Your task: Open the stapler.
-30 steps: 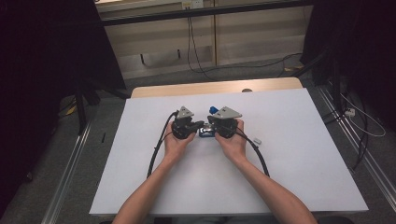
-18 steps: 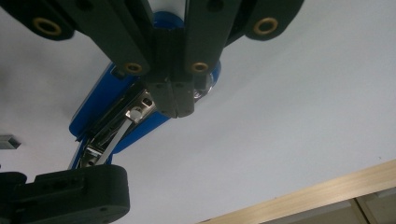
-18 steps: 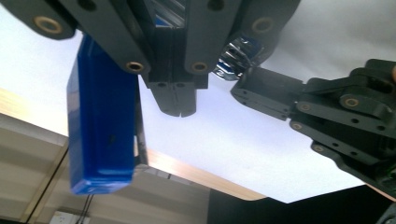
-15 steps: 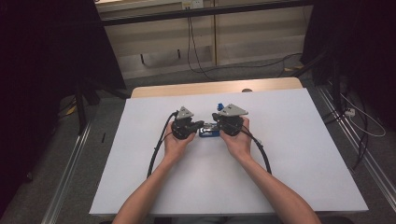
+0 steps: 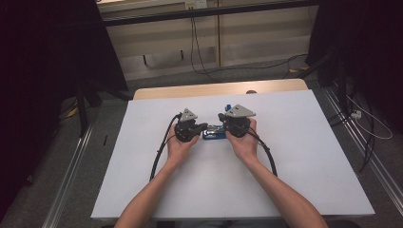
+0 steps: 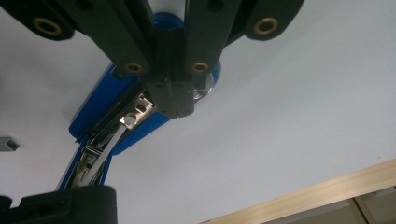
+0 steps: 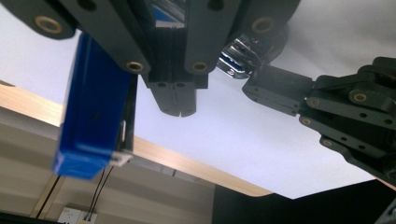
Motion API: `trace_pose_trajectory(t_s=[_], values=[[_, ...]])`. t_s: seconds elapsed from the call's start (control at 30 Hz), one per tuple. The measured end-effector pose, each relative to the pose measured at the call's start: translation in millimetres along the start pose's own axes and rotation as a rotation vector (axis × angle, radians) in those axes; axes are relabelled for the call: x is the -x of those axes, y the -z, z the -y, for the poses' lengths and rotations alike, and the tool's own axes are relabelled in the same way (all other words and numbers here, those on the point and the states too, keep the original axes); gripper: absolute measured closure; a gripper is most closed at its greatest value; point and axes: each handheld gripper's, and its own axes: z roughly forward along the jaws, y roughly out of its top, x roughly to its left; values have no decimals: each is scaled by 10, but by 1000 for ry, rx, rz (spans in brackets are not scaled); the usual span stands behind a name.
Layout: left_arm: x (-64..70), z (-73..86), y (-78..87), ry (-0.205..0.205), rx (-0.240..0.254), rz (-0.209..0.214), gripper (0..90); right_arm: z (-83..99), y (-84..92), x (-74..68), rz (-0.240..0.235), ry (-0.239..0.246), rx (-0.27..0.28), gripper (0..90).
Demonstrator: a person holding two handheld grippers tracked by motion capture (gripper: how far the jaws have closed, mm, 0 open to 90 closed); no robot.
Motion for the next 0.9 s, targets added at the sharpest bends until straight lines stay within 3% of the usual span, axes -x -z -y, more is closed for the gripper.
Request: trace_pose_trajectory(t_s=[0.23, 0.57, 0.9], values=[[1, 3, 0, 2, 2, 0, 900, -18, 73, 103, 17, -12, 4, 900], [-3, 10, 2, 11, 5, 2, 900, -13, 85, 109, 17, -6, 3, 900], [-5, 10, 2, 9, 4, 4, 900, 32, 148, 207, 34, -24, -1, 900]])
